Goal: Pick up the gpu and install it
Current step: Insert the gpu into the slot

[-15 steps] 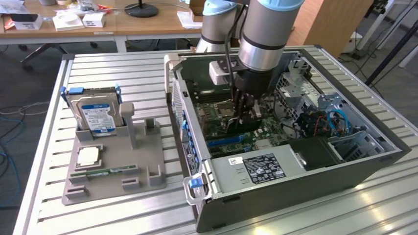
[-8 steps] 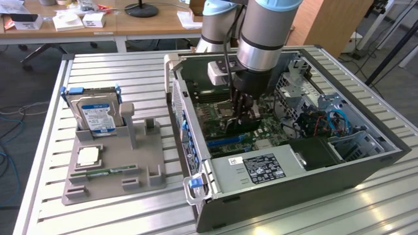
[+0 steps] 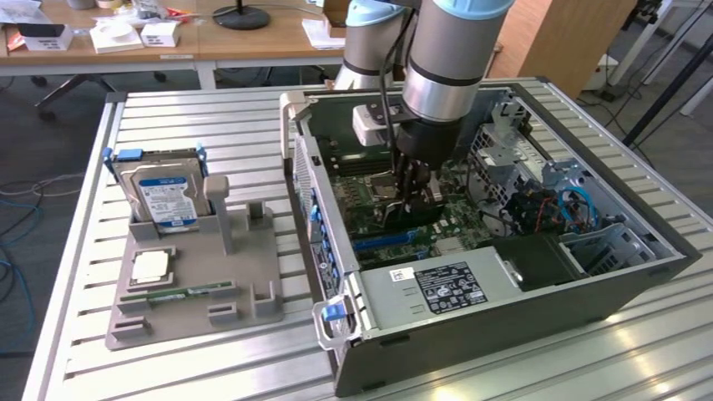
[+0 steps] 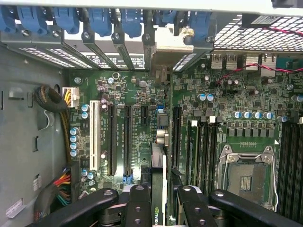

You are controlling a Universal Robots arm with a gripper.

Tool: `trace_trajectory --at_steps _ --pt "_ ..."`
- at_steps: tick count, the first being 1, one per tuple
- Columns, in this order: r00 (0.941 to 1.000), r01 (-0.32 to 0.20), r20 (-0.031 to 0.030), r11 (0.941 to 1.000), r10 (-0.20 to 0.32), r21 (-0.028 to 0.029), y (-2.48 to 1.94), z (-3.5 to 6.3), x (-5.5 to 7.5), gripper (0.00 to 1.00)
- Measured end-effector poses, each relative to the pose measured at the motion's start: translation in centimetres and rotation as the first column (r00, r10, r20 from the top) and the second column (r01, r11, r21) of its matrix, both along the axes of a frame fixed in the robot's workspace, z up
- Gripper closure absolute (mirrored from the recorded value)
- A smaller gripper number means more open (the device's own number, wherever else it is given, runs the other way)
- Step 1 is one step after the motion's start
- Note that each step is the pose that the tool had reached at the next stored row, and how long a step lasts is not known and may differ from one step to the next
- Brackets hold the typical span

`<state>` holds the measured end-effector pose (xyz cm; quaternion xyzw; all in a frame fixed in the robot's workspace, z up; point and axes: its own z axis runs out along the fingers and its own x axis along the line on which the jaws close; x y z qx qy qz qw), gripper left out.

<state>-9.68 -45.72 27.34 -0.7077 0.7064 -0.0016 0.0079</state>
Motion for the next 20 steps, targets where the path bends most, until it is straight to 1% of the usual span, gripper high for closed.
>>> trace_trajectory --at_steps 20 --pt "1.0000 0.000 0.0000 1.0000 0.000 0.0001 0.04 0.00 -0.51 0.74"
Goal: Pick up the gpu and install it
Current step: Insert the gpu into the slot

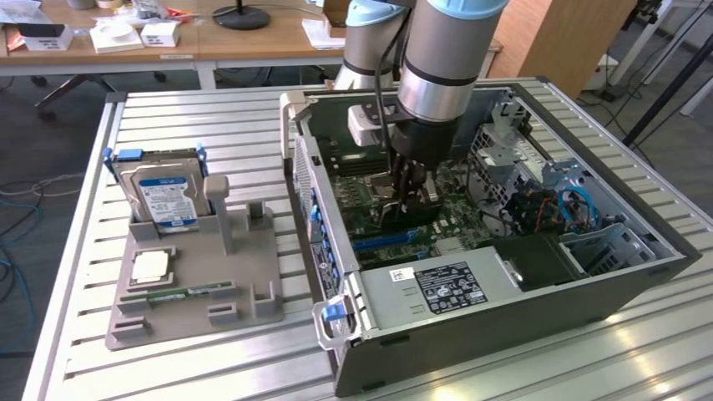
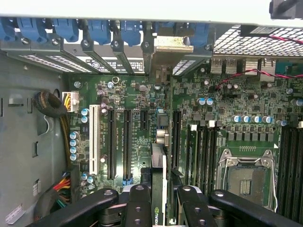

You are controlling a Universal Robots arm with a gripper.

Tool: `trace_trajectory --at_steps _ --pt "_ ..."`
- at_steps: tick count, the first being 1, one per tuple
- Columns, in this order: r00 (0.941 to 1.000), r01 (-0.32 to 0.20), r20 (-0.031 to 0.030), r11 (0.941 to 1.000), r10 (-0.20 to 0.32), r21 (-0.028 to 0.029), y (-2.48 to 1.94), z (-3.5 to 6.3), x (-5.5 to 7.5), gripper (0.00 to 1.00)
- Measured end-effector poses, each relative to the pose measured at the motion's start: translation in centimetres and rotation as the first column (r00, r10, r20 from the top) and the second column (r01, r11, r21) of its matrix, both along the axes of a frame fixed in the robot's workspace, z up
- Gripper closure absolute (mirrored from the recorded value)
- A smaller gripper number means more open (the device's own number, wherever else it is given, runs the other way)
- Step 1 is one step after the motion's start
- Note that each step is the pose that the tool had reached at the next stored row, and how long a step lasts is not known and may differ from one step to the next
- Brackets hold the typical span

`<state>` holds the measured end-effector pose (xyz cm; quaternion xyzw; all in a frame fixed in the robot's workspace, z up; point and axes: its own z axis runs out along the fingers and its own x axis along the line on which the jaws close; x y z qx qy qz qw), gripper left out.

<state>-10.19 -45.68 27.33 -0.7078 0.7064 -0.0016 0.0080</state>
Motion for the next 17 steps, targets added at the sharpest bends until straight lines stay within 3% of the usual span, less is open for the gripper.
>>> trace_trajectory --at_steps 17 --pt "1.0000 0.000 0.0000 1.0000 0.000 0.0000 0.00 -0.85 -0.02 0.74"
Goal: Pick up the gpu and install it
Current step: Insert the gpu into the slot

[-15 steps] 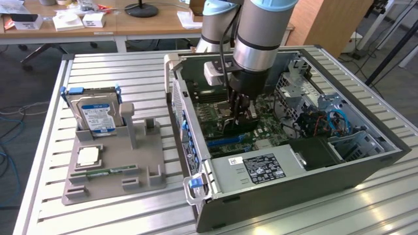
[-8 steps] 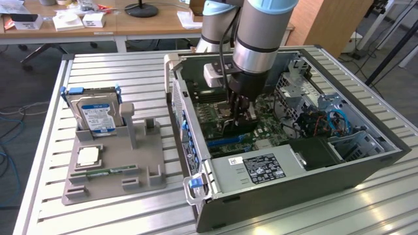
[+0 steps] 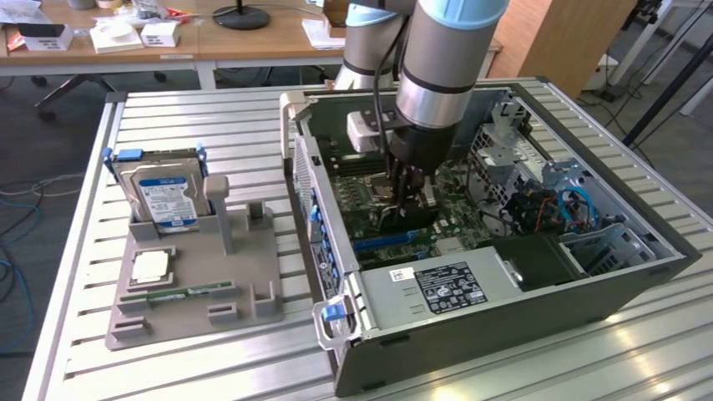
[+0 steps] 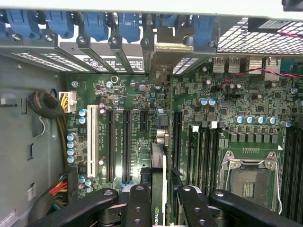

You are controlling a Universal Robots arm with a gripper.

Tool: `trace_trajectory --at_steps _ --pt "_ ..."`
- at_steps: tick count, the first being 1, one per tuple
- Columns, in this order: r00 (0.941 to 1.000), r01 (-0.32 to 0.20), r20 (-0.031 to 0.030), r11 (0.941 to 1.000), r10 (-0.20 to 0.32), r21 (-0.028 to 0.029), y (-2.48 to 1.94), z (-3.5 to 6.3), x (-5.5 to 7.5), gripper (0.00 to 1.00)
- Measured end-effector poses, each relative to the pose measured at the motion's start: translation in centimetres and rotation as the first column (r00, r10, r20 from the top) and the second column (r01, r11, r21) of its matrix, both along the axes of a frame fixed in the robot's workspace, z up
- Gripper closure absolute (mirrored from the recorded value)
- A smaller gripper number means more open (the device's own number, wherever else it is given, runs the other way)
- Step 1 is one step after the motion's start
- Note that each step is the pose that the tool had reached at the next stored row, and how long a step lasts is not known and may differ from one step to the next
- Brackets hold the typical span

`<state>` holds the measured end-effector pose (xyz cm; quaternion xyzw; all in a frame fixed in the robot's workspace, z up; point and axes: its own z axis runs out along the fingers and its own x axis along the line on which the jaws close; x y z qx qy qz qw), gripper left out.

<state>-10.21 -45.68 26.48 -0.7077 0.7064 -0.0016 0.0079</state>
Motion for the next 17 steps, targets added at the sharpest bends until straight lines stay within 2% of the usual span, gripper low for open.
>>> trace_trajectory --at_steps 17 --pt "1.0000 0.000 0.0000 1.0000 0.000 0.0000 0.02 -0.27 -0.27 0.74"
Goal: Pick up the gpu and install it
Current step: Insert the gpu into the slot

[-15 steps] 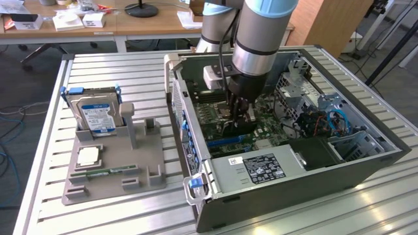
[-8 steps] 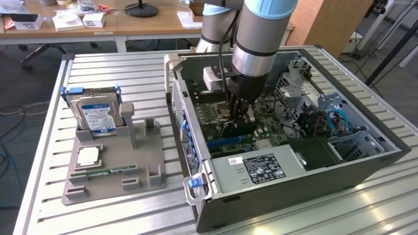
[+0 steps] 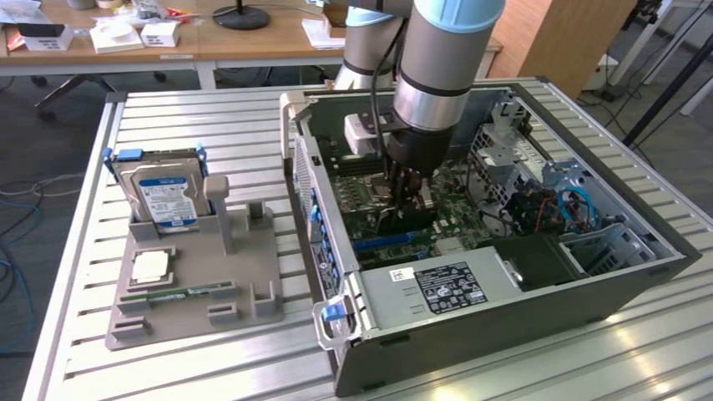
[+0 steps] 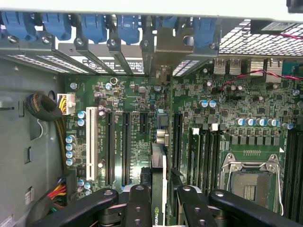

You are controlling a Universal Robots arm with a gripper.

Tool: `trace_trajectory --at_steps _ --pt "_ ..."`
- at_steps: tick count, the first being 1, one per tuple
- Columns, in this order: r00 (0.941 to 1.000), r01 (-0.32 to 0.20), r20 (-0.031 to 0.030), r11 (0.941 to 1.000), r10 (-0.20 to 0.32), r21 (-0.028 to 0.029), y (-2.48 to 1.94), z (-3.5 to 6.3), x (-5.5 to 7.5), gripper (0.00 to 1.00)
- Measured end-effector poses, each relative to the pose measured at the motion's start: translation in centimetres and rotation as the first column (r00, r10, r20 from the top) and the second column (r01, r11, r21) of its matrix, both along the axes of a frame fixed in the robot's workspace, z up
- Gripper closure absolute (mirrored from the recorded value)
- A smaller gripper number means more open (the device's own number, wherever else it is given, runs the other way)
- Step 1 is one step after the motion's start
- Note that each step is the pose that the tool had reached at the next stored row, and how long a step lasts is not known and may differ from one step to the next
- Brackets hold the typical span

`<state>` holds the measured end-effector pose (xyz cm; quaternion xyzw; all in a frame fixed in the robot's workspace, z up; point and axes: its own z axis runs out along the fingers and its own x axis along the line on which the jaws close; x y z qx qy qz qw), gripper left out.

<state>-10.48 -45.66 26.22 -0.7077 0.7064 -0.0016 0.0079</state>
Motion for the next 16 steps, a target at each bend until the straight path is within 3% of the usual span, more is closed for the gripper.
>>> trace_trajectory --at_steps 16 --pt "1.0000 0.000 0.0000 1.0000 0.000 0.0000 0.00 -0.26 -0.15 0.74"
